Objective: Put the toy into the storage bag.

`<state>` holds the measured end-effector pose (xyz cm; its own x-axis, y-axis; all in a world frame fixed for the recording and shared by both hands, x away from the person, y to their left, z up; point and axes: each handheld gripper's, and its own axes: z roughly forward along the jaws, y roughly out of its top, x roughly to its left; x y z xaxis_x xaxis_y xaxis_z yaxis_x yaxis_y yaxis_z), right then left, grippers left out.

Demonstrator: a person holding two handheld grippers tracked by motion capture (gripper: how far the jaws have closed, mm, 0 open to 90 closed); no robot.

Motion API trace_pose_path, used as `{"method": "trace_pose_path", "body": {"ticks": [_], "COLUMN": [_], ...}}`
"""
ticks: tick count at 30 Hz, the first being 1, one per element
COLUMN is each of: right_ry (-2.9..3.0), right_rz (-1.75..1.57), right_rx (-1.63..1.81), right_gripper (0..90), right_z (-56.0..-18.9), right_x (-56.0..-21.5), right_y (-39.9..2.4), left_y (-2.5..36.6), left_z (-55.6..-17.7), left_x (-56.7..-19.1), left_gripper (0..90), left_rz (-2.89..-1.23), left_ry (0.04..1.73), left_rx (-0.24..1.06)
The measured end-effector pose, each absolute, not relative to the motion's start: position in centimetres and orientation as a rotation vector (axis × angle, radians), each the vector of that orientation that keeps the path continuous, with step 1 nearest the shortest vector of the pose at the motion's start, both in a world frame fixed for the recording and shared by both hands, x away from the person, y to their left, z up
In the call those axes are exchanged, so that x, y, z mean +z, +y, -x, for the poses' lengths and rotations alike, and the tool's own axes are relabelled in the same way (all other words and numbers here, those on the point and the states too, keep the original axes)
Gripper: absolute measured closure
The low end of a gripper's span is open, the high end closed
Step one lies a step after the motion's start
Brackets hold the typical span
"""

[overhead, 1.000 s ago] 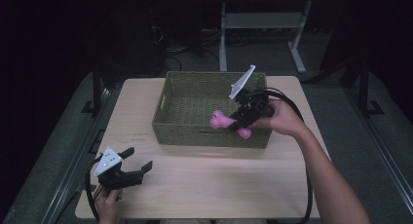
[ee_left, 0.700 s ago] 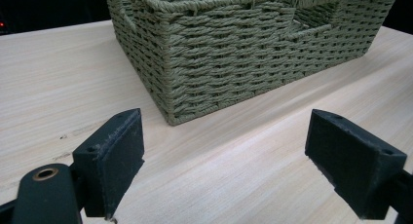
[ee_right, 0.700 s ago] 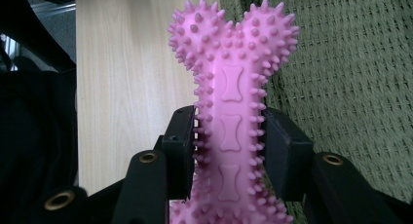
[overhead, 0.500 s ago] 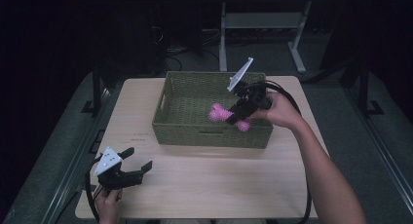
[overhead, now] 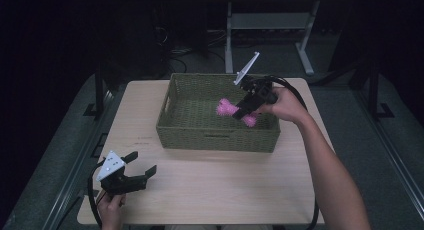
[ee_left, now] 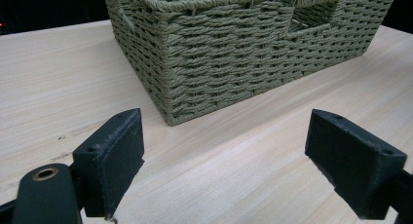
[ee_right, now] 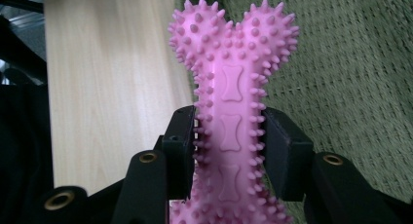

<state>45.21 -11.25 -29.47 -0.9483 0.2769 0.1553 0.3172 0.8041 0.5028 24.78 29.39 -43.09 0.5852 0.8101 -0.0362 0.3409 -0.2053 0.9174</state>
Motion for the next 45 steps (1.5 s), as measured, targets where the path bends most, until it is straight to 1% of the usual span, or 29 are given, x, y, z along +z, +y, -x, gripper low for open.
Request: {"method": "trace_pose_path", "body": {"ticks": [12, 25, 45], "right_ry": [-2.891, -2.867, -2.847], "right_rz": [0.528, 0.565, 0.588], "right_rx": [-0.768, -0.751, -0.708], "right_gripper": [57.7, 57.6, 57.5], "right_z": [-47.5, -48.7, -49.3], "right_x": [-32.1, -33.5, -35.6], "right_y": [-11.0, -11.1, -10.8], "left_y": [29.5, 29.6, 29.5], "left_z": [-24.7, -24.7, -24.7], "left_x": [-43.1, -43.1, -43.0], "left_gripper": [13.9, 13.8, 13.8], "left_rz": [-1.789, -1.783, -1.784], "left_ry": [0.945, 0.947, 0.942], "left_rx": [0.574, 0.571, 0.57]}}
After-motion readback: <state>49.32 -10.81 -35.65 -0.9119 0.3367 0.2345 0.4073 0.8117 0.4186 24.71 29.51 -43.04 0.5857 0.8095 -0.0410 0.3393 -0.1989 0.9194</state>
